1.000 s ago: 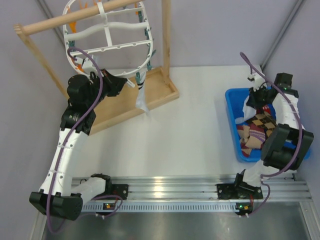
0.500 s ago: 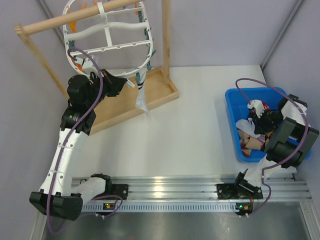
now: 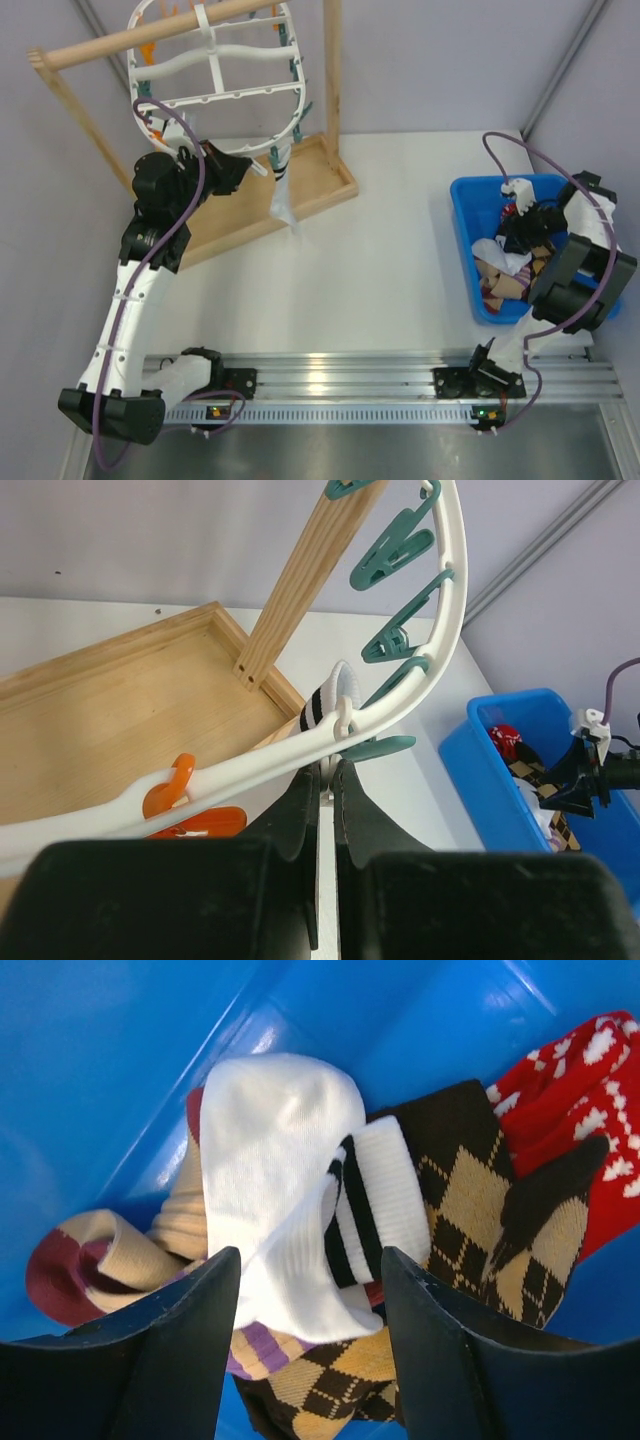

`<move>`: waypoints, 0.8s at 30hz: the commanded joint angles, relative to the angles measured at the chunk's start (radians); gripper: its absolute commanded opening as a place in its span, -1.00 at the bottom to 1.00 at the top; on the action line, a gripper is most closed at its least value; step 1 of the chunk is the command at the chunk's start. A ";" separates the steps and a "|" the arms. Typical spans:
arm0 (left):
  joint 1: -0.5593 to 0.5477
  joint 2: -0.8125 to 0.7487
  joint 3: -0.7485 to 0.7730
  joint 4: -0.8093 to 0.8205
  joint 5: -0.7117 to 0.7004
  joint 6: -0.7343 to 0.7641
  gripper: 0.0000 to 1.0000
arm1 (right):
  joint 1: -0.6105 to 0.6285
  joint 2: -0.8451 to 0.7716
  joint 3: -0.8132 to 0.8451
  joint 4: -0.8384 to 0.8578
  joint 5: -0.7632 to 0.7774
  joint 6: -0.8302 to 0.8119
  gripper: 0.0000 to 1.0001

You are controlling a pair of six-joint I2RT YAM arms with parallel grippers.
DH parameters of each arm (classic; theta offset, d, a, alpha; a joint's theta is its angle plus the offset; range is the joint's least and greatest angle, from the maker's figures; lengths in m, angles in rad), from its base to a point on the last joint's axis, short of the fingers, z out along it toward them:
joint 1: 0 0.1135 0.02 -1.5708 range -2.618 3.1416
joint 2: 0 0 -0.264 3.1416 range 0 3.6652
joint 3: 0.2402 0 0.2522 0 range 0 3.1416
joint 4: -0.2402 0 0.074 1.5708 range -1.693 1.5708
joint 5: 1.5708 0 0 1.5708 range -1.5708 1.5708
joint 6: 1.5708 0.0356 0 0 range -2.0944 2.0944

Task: Clip the socks to the hanger
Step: Pick up the sock from the bin.

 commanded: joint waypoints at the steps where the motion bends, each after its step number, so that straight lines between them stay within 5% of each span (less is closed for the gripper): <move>1: 0.005 -0.018 -0.012 0.002 -0.005 0.011 -1.00 | 0.065 -0.014 0.023 0.077 0.069 0.128 0.16; 17: 0.005 -0.019 -0.018 0.004 -0.006 0.009 -1.00 | 0.203 0.113 0.082 0.114 0.414 0.170 -0.17; 19: 0.005 -0.021 -0.020 0.002 -0.006 0.009 -1.00 | 0.204 0.112 0.080 0.113 0.438 0.153 -0.45; 20: 0.005 -0.019 -0.018 0.002 -0.006 0.011 -1.00 | 0.205 0.107 0.082 0.111 0.425 0.150 -0.77; 24: 0.005 -0.018 -0.018 0.004 -0.005 0.012 -1.00 | 0.203 0.060 0.115 0.102 0.317 0.160 -1.00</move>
